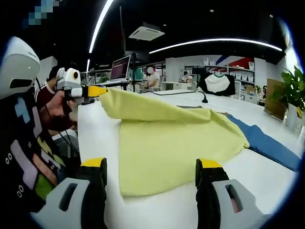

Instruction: Fold the garment on the visible template until the final outline fits inside the template.

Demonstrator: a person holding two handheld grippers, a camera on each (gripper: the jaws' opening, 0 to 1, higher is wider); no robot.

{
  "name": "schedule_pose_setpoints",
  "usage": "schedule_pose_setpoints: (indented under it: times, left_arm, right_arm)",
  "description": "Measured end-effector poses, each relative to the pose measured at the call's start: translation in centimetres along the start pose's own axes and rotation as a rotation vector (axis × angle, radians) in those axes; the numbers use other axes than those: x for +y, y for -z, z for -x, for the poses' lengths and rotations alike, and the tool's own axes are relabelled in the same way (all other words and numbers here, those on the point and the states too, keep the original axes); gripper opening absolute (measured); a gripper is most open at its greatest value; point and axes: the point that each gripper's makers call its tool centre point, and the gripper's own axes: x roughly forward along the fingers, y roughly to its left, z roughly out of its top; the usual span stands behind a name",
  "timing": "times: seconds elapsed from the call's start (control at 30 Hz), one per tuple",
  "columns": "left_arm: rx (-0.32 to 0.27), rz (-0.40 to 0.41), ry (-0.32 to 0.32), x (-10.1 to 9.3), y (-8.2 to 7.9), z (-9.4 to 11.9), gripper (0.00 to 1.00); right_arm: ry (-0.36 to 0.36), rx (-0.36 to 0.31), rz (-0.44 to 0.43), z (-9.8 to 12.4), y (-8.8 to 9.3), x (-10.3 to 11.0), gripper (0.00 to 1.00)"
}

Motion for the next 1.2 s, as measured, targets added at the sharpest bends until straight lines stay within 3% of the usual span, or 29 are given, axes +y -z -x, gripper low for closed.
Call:
schedule_pose_setpoints:
  times: [0.13, 0.3, 0.4, 0.43, 0.6, 0.77, 0.9, 1.07, 1.2]
  left_arm:
    - [-0.003, 0.0, -0.01, 0.3, -0.1, 0.0, 0.02]
    - [-0.003, 0.006, -0.016, 0.5, -0.2, 0.0, 0.02]
    - [-0.001, -0.004, -0.02, 0.7, -0.3, -0.1, 0.03]
    - [0.002, -0.009, -0.02, 0.7, -0.3, -0.1, 0.03]
    - [0.024, -0.024, -0.026, 1.1, -0.4, -0.2, 0.03]
    - [0.046, -0.041, -0.042, 1.5, -0.3, -0.1, 0.03]
    - [0.042, -0.019, -0.059, 2.1, -0.2, -0.1, 0.03]
    - [0.05, -0.009, -0.073, 2.7, 0.1, 0.0, 0.03]
    - [0.055, -0.002, -0.088, 3.4, 0.2, 0.2, 0.03]
  right_arm:
    - [-0.006, 0.017, -0.009, -0.1, 0.4, 0.0, 0.65]
    - [-0.004, 0.032, -0.014, -0.2, 0.8, -0.1, 0.61]
    - [0.056, 0.086, 0.042, 0.0, 1.6, -1.0, 0.57]
    - [0.028, 0.072, 0.006, -0.1, 1.4, -0.3, 0.56]
    - [0.048, 0.055, 0.003, 0.3, 1.4, -0.9, 0.5]
    - [0.088, 0.042, -0.003, 0.6, 1.3, -2.0, 0.29]
    - [0.121, 0.027, -0.006, 0.6, 1.4, -2.6, 0.06]
    - [0.133, 0.031, 0.072, 0.5, 1.1, -2.6, 0.01]
    - [0.134, 0.034, 0.065, 0.3, 1.0, -2.8, 0.0]
